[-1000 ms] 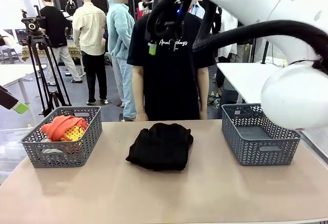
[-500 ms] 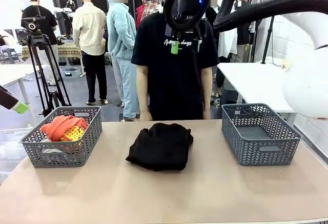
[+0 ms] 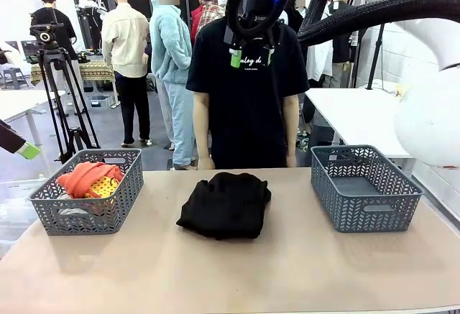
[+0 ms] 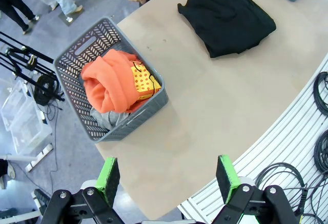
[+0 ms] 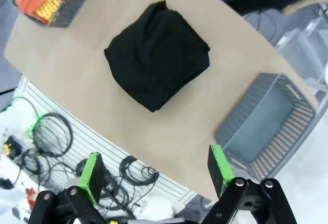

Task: Sort the tops and bottoms.
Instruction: Lift clothes from the center of the table with your left hand.

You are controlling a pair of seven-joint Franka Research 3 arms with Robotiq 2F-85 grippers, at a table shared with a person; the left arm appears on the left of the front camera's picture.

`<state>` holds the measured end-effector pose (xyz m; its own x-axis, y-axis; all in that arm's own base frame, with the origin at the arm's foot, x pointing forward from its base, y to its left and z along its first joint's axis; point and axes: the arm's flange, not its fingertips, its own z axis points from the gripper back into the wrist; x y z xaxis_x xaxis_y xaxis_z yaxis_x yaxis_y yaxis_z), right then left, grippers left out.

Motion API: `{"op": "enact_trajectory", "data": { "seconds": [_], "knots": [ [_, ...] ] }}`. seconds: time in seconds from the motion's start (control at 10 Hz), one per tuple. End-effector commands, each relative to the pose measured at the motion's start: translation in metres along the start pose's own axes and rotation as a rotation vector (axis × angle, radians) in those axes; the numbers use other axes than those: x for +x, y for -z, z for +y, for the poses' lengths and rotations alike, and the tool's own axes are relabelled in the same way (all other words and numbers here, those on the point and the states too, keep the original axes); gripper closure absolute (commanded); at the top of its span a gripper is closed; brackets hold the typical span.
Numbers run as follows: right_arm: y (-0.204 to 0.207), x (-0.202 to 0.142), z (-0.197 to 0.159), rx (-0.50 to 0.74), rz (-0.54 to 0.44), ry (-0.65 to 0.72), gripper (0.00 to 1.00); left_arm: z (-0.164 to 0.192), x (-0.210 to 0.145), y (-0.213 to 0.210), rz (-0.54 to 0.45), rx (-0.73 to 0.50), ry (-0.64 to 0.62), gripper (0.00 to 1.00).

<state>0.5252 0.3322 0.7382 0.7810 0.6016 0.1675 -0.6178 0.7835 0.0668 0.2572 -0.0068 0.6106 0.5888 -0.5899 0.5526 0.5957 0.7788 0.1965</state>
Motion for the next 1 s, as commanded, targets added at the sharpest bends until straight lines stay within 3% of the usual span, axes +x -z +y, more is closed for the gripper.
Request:
{"op": "enact_trajectory", "data": {
  "seconds": [0.0, 0.1, 0.2, 0.4, 0.7, 0.9],
  "knots": [
    [0.032, 0.004, -0.015, 0.019, 0.174, -0.063, 0.00, 0.000, 0.000, 0.000, 0.001, 0.001, 0.000, 0.02],
    [0.058, -0.015, -0.037, 0.075, 0.254, -0.080, 0.00, 0.000, 0.000, 0.000, 0.001, 0.001, 0.000, 0.02],
    [0.079, -0.050, -0.055, 0.105, 0.322, -0.004, 0.00, 0.000, 0.000, 0.000, 0.001, 0.001, 0.000, 0.02],
    [0.093, -0.117, -0.078, 0.154, 0.316, 0.096, 0.00, 0.000, 0.000, 0.000, 0.001, 0.001, 0.000, 0.02],
    [0.044, -0.221, -0.093, 0.192, -0.034, 0.157, 0.00, 0.000, 0.000, 0.000, 0.001, 0.001, 0.000, 0.02],
    [0.038, -0.264, -0.100, 0.221, -0.088, 0.101, 0.00, 0.000, 0.000, 0.000, 0.001, 0.001, 0.000, 0.02]
  ]
}}
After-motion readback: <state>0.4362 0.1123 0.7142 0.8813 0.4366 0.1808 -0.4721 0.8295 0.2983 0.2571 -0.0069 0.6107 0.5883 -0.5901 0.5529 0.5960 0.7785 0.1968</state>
